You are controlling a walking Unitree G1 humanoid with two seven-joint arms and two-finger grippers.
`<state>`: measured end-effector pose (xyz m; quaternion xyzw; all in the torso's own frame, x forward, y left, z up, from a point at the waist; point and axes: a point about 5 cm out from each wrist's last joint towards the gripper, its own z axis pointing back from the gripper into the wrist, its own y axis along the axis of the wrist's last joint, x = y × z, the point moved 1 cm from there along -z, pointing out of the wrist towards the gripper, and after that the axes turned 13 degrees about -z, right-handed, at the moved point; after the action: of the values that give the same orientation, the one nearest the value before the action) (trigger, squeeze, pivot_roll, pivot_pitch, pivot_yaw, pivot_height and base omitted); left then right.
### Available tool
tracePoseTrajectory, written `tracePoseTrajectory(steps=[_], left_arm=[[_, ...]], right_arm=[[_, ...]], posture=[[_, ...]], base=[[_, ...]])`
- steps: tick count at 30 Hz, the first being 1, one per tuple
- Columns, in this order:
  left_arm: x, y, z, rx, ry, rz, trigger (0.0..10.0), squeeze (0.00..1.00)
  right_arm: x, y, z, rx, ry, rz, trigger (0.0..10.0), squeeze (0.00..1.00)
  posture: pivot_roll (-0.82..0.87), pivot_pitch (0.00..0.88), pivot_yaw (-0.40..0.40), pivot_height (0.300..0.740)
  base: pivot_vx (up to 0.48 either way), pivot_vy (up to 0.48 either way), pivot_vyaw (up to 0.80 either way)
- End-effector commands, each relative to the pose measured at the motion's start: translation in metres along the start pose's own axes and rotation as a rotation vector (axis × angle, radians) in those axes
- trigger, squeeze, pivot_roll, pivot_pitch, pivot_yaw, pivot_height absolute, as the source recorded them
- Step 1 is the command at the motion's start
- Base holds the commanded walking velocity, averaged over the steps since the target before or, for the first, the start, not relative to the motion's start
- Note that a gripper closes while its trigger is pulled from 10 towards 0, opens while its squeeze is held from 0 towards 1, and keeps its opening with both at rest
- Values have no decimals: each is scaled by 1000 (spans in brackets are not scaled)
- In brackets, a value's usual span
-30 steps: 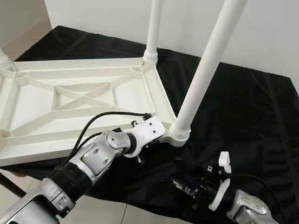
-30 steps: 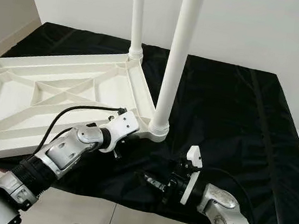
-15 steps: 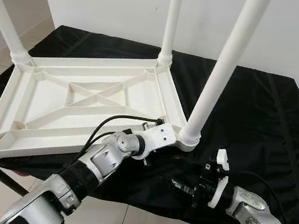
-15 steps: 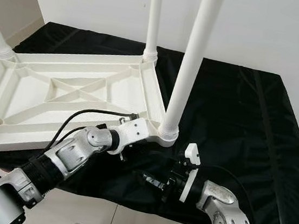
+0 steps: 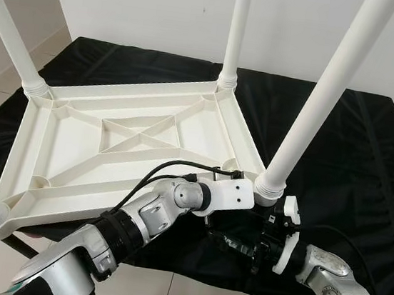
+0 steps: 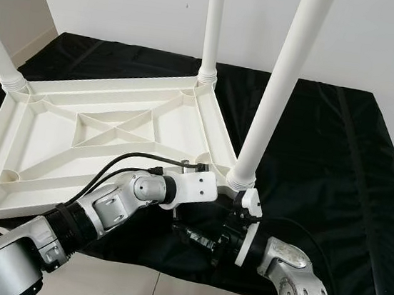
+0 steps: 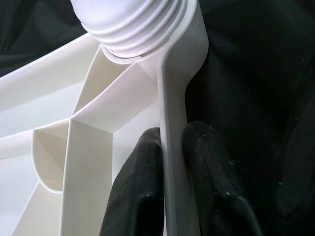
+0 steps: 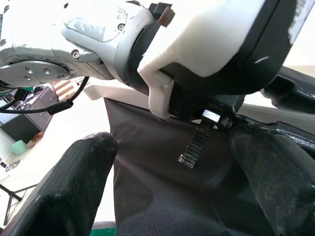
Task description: Building children table
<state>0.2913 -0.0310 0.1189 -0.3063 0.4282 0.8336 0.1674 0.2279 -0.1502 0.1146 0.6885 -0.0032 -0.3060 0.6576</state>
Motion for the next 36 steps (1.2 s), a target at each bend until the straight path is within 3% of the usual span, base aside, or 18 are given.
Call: tracePoseTrajectory(steps=[1, 2, 16, 21, 22, 26, 27, 32, 36], left_arm=[[21, 10, -3, 85, -277, -6, 10000, 0], [18, 8, -2, 87, -271, 21, 10000, 1000], [-2, -4, 8, 57, -195, 47, 10000, 1000], [-13, -15, 23, 36, -159, 70, 10000, 1000], [-18, -19, 32, 32, -152, 84, 10000, 1000], [-21, -22, 39, 30, -150, 92, 10000, 1000], [-22, -24, 49, 43, -150, 124, 10000, 0], [-28, -27, 71, 94, -108, 254, 10000, 0], [-31, -26, 78, 112, -71, 270, 10000, 0]], right_arm=[[-4, -1, -3, 5, 17, -3, 10000, 0], [-4, -2, -3, 4, 17, -6, 10000, 0], [0, 1, -7, -12, 41, 1, 10000, 0], [2, 1, -8, -18, 45, -1, 10000, 0], [3, 1, -10, -17, 47, -4, 10000, 0], [4, 1, -11, -16, 48, -5, 10000, 0], [6, 2, -13, -11, 43, -4, 10000, 0], [12, 6, -20, 8, 38, -6, 10000, 0], [15, 10, -21, 15, 36, 5, 10000, 0]], posture=[[-99, 36, 80, 740], [-92, 33, 74, 740], [-75, 16, 50, 740], [-62, 3, 39, 740], [-49, 0, 34, 740], [-49, 0, 34, 740], [-34, 0, 26, 740], [-14, 0, 13, 740], [-8, 0, 9, 740]], base=[[0, 0, 0], [0, 0, 0], [0, 0, 0], [0, 0, 0], [0, 0, 0], [0, 0, 0], [0, 0, 0], [0, 0, 0], [0, 0, 0]])
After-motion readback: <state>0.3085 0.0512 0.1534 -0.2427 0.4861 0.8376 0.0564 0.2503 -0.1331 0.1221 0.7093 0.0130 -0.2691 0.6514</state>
